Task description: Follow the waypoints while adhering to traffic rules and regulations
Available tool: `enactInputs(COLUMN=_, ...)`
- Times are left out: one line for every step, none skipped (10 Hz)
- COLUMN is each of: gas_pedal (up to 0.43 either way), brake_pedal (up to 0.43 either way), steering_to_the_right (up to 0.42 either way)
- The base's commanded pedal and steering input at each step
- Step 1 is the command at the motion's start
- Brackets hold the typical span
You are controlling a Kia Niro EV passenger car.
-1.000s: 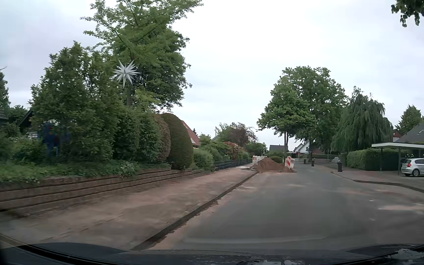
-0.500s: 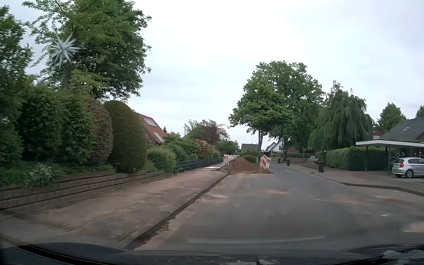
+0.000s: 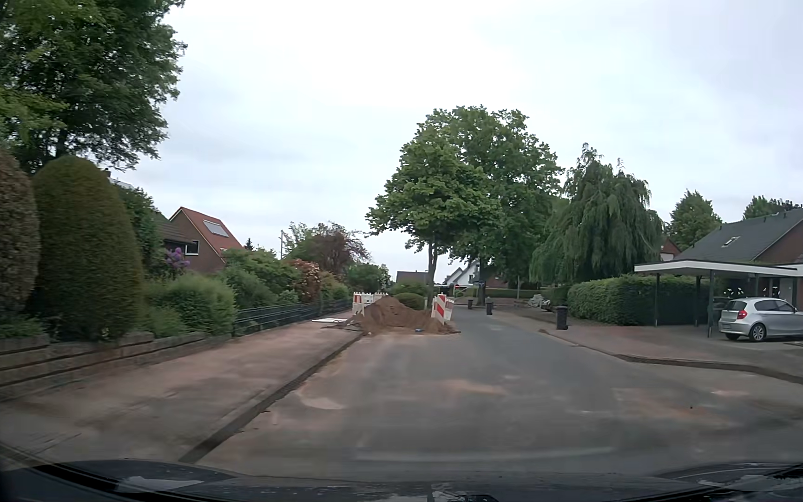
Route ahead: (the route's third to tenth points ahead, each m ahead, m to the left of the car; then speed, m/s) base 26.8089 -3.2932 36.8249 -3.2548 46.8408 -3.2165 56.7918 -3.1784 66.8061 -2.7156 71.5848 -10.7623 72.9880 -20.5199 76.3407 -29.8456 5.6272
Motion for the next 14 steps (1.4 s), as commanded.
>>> enactInputs(gas_pedal=0.079, brake_pedal=0.000, steering_to_the_right=0.169)
enactInputs(gas_pedal=0.098, brake_pedal=0.000, steering_to_the_right=0.165)
enactInputs(gas_pedal=0.098, brake_pedal=0.000, steering_to_the_right=0.161)
enactInputs(gas_pedal=0.098, brake_pedal=0.000, steering_to_the_right=0.155)
enactInputs(gas_pedal=0.098, brake_pedal=0.000, steering_to_the_right=0.146)
enactInputs(gas_pedal=0.098, brake_pedal=0.000, steering_to_the_right=0.139)
enactInputs(gas_pedal=0.098, brake_pedal=0.000, steering_to_the_right=0.132)
enactInputs(gas_pedal=0.087, brake_pedal=0.000, steering_to_the_right=0.120)
enactInputs(gas_pedal=0.087, brake_pedal=0.000, steering_to_the_right=0.100)
enactInputs(gas_pedal=0.087, brake_pedal=0.000, steering_to_the_right=0.084)
enactInputs(gas_pedal=0.087, brake_pedal=0.000, steering_to_the_right=0.062)
enactInputs(gas_pedal=0.087, brake_pedal=0.000, steering_to_the_right=0.039)
enactInputs(gas_pedal=0.098, brake_pedal=0.000, steering_to_the_right=0.020)
enactInputs(gas_pedal=0.098, brake_pedal=0.000, steering_to_the_right=0.004)
